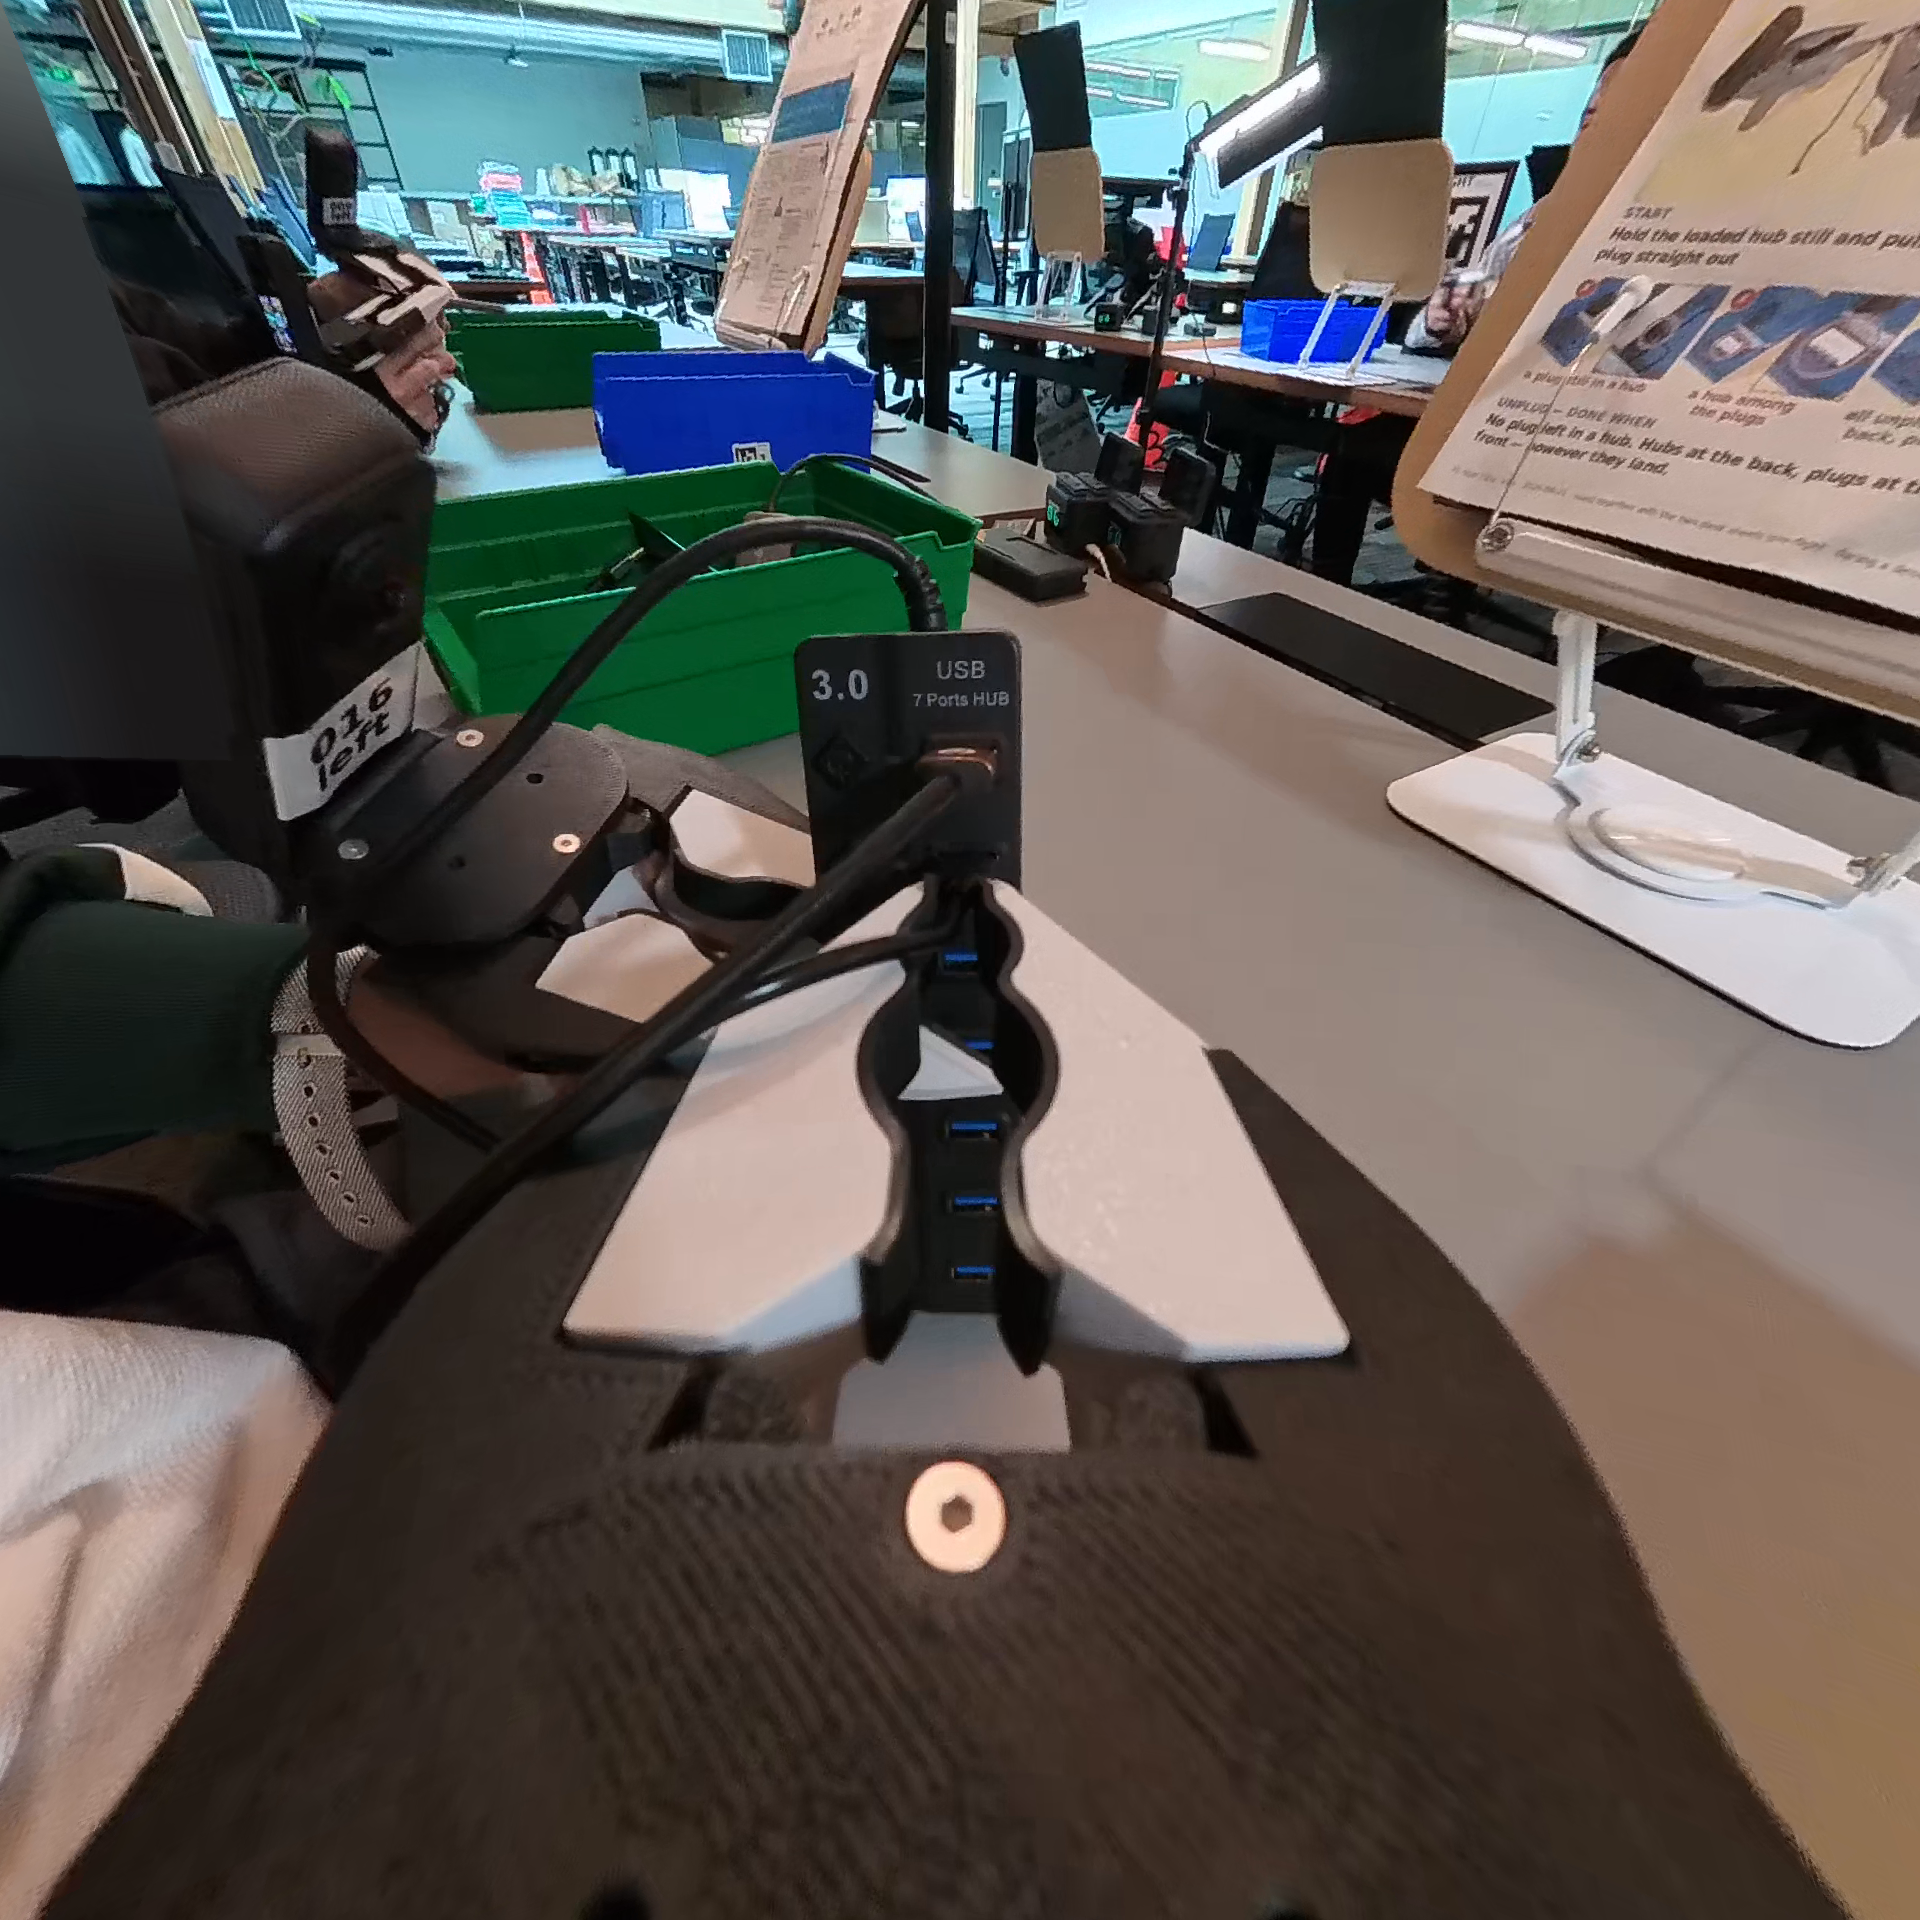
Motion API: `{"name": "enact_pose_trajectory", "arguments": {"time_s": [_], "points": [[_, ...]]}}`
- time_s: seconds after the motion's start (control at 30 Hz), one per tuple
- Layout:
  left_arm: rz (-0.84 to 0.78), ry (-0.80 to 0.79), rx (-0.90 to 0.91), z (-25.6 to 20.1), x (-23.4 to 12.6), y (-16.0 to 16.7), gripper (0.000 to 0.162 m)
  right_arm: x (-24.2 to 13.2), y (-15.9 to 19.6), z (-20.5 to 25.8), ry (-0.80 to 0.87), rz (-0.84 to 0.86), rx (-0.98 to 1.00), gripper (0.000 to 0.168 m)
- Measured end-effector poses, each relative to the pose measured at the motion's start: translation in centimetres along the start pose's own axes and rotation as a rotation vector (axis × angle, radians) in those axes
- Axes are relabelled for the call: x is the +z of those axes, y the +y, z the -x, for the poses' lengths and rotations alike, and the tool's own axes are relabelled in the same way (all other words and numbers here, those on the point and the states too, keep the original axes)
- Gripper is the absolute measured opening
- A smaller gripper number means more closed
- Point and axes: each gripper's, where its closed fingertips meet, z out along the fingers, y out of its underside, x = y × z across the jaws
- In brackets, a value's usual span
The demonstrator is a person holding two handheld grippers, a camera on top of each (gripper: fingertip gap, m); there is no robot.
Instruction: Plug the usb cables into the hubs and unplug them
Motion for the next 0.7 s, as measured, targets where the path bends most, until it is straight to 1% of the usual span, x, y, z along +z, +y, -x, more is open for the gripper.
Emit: {"name": "enact_pose_trajectory", "arguments": {"time_s": [0.03, 0.1, 0.13, 0.2, 0.3, 0.37, 0.4, 0.47, 0.63, 0.7], "points": [[-0.006, 0.005, -0.017, 0.1, 0.0, -0.1, 0.019, 0.0, -0.1, 0.0, -0.004, -0.019, 0.004, 0.006], [-0.025, 0.019, -0.056, 0.2, -0.1, -0.5, 0.026, -0.1, -0.4, 0.1, -0.031, -0.075, 0.041, 0.005], [-0.034, 0.026, -0.081, 0.3, -0.2, -0.7, 0.027, -0.1, -0.6, 0.3, -0.048, -0.099, 0.066, 0.006], [-0.049, 0.022, -0.155, 0.8, -0.4, -0.9, 0.025, 0.0, -0.6, 0.5, -0.070, -0.122, 0.094, 0.006], [-0.075, 0.047, -0.276, 1.5, -0.5, -1.1, 0.022, 0.8, 0.6, 1.1, -0.087, -0.071, 0.077, 0.007], [-0.088, 0.043, -0.359, 2.3, -0.6, -1.0, 0.023, 1.4, 1.3, 1.2, -0.071, -0.032, 0.050, 0.015], [-0.092, 0.044, -0.407, 2.8, -0.7, -0.8, 0.023, 1.4, 1.3, 1.3, -0.069, -0.036, 0.037, 0.018], [-0.118, 0.053, -0.522, 3.9, -0.9, -0.7, 0.023, 1.4, 1.2, 1.2, -0.063, -0.052, 0.027, 0.019], [-0.217, 0.131, -0.838, 5.9, -1.6, -0.8, 0.022, 1.3, 2.0, 0.1, -0.047, -0.038, 0.079, 0.021], [-0.255, 0.171, -0.930, 6.3, -1.8, -0.9, 0.022, 1.6, 2.7, -0.2, -0.049, -0.013, 0.108, 0.027]]}}
